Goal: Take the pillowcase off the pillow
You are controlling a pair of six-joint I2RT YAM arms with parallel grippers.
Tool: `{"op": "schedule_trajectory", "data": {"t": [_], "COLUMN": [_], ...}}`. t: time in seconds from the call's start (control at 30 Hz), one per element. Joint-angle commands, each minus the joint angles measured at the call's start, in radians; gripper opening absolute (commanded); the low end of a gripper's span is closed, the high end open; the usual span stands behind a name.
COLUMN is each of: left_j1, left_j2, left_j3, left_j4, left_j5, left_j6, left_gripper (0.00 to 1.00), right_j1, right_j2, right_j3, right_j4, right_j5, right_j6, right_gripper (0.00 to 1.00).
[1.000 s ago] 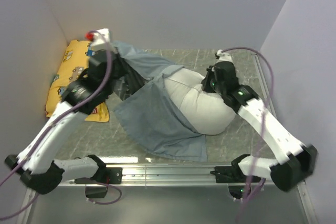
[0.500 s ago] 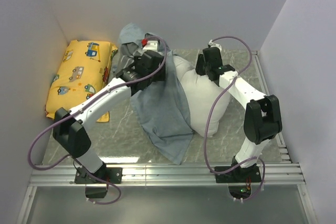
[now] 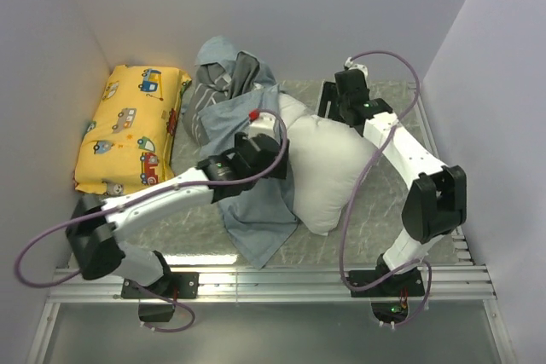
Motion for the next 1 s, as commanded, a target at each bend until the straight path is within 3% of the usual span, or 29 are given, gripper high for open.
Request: {"op": "schedule_trajectory", "data": {"t": [0.0,0.03,0.07,0.13,0.17,0.27,0.37,0.47,0.7,0.73,0.83,0.87,0.9,0.97], "left_j1": [-0.001,-0.001,-0.001,-0.001,-0.001,0.012,0.021,0.028,0.067,0.068,0.088,0.096,0.12,0.162], "left_j2": [0.081,0.101,0.12,0.14,0.137,0.114,0.118,0.132,0.1,0.097,0.068,0.054,0.021,-0.018], "left_j3": [-0.049,-0.038,-0.011,0.003,0.0,0.0,0.023,0.039,0.04,0.042,0.024,0.013,-0.001,-0.048], "left_j4": [-0.013,-0.036,-0.082,-0.084,-0.073,-0.007,0.002,0.01,0.039,0.034,0.01,0.005,-0.006,-0.012], "left_j5": [-0.103,-0.168,-0.189,-0.203,-0.201,-0.171,-0.146,-0.129,-0.065,-0.069,-0.083,-0.086,-0.088,-0.077], "left_j6": [-0.075,-0.088,-0.101,-0.109,-0.109,-0.101,-0.095,-0.096,-0.095,-0.095,-0.089,-0.089,-0.087,-0.087], "left_gripper": [0.88,0.85,0.71,0.53,0.34,0.1,0.0,0.0,0.01,0.01,0.0,0.01,0.01,0.0], "right_j1": [0.006,0.008,0.008,0.011,0.015,0.061,0.182,0.305,0.321,0.318,0.255,0.227,0.2,0.097], "right_j2": [-0.133,-0.151,-0.173,-0.246,-0.274,-0.453,-0.603,-0.674,-0.54,-0.509,-0.403,-0.394,-0.401,-0.445], "right_j3": [0.083,0.092,0.091,0.059,0.037,-0.122,-0.337,-0.493,-0.695,-0.686,-0.629,-0.621,-0.617,-0.609], "right_j4": [-0.04,-0.048,-0.06,-0.059,-0.059,-0.016,0.054,0.096,0.239,0.243,0.219,0.207,0.207,0.195], "right_j5": [0.03,0.031,0.036,0.028,0.019,0.002,0.03,0.103,0.073,0.08,0.079,0.076,0.061,0.027], "right_j6": [-0.013,-0.013,-0.012,-0.007,0.006,0.039,0.085,0.141,0.191,0.192,0.178,0.168,0.163,0.146], "right_gripper": [0.85,0.85,0.85,0.86,0.86,0.86,0.87,0.89,0.91,0.88,0.4,0.32,0.14,0.06]}}
